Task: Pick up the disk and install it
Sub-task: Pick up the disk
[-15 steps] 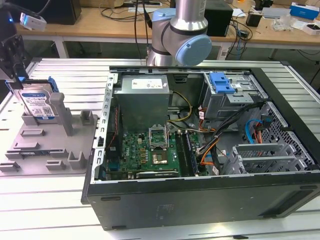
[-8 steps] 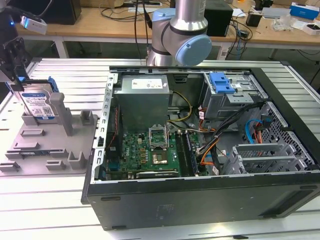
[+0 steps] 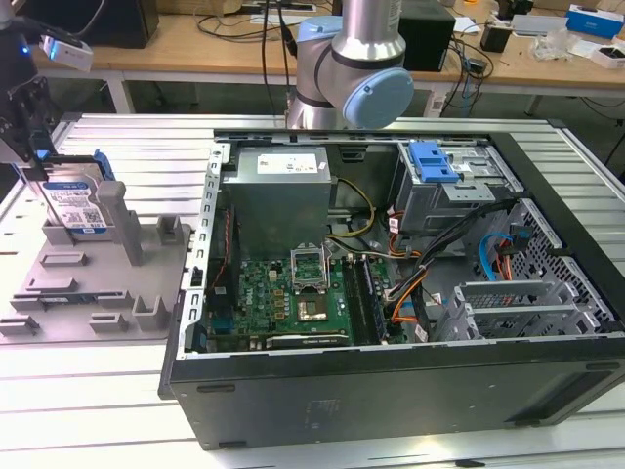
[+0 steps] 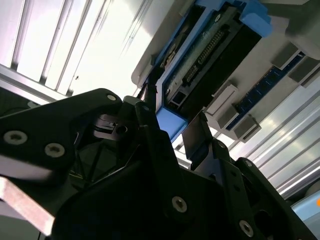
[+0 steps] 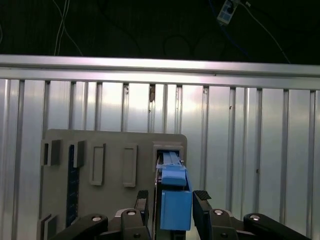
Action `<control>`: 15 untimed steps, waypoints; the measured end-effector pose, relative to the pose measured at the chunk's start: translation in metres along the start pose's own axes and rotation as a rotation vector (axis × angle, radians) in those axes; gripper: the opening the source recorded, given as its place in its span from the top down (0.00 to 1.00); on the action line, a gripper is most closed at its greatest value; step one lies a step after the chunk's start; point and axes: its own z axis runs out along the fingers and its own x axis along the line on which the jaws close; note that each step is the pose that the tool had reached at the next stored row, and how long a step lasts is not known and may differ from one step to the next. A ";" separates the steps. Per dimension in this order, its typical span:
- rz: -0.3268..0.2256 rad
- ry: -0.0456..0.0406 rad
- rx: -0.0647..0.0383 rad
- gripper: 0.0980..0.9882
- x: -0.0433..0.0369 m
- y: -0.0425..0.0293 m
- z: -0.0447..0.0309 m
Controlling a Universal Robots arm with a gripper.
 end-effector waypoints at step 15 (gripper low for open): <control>0.003 -0.0001 0.000 0.57 -0.0002 -0.0002 0.0066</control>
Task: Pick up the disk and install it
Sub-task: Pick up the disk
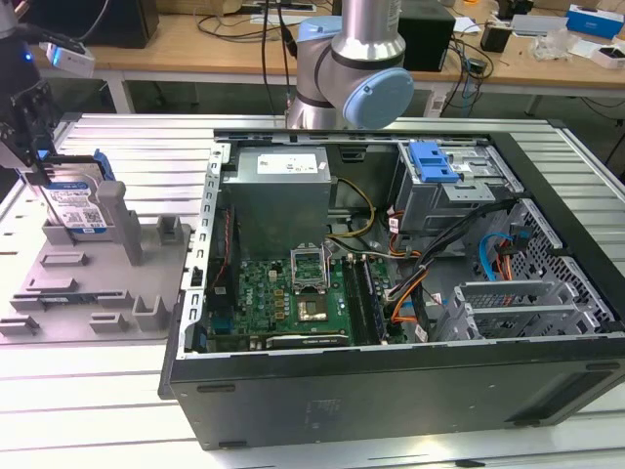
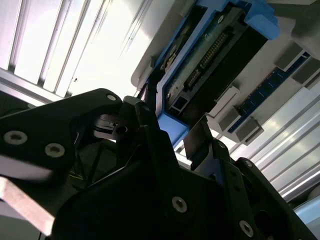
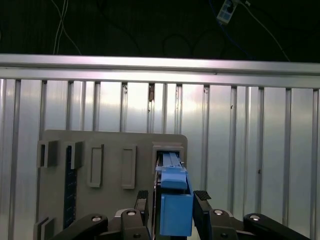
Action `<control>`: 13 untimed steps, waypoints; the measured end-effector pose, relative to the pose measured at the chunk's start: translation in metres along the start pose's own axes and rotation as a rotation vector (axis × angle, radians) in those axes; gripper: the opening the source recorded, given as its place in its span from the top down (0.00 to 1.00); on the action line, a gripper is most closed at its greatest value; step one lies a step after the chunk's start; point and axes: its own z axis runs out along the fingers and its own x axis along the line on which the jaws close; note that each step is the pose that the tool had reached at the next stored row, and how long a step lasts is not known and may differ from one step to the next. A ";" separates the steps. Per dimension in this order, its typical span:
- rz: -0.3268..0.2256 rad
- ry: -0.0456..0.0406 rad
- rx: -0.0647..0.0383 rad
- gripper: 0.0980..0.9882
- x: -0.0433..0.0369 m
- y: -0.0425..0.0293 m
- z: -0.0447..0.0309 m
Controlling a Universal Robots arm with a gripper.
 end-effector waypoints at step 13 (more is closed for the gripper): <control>0.001 0.0001 0.000 0.70 0.0000 -0.0001 0.0022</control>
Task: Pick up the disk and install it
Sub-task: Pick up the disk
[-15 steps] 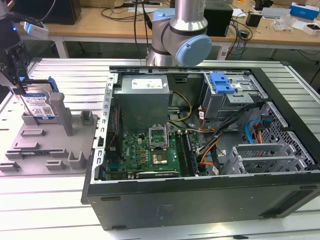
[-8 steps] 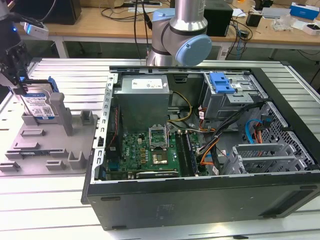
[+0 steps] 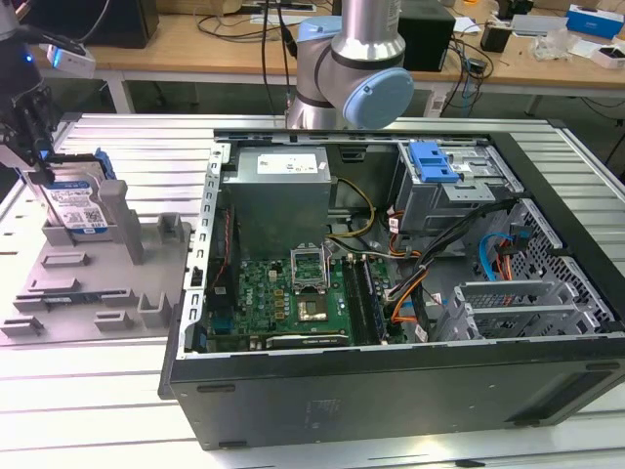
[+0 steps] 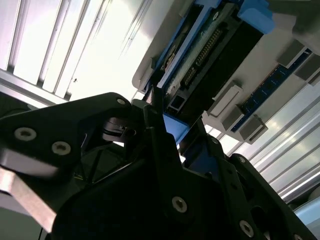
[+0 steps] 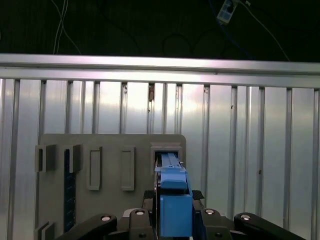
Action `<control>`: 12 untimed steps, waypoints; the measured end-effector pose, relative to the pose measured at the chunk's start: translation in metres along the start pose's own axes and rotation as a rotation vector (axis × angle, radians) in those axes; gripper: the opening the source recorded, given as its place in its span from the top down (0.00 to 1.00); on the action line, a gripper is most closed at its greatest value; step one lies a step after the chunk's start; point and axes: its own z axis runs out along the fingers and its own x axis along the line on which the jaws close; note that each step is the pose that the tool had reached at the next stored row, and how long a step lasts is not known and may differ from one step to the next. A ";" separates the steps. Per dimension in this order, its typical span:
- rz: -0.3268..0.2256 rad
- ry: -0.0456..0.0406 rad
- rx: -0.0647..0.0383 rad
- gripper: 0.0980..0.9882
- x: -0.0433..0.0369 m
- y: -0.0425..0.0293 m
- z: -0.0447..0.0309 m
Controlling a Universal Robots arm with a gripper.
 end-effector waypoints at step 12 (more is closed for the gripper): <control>0.002 -0.0001 0.000 0.70 0.0000 0.0000 0.0007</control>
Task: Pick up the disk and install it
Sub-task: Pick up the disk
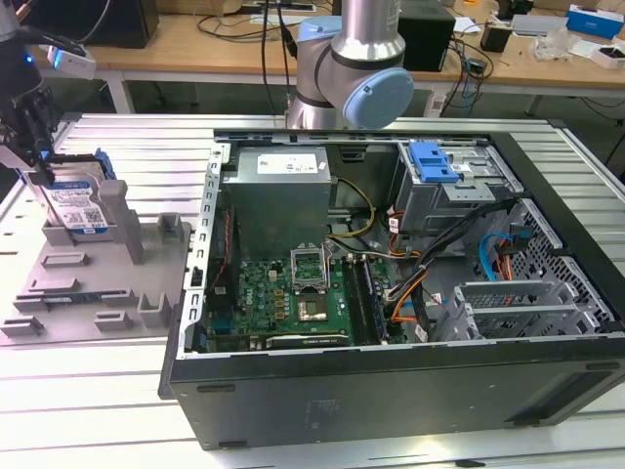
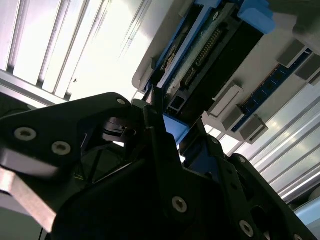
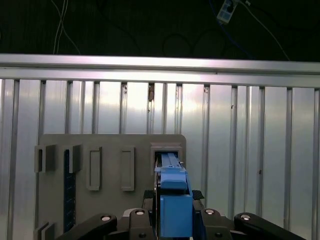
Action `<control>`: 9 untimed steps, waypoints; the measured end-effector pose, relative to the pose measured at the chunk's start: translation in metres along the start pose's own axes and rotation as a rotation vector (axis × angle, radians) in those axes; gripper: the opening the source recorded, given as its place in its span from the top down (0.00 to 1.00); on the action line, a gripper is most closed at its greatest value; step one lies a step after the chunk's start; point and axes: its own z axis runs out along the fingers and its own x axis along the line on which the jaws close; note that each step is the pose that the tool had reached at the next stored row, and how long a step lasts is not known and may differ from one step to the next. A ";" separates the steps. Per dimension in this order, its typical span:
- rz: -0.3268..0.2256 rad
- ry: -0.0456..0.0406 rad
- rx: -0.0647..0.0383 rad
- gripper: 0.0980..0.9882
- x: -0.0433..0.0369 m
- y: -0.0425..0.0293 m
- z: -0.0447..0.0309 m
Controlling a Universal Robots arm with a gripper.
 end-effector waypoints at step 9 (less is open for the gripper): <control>0.000 0.0000 0.000 0.70 0.0000 0.0000 0.0002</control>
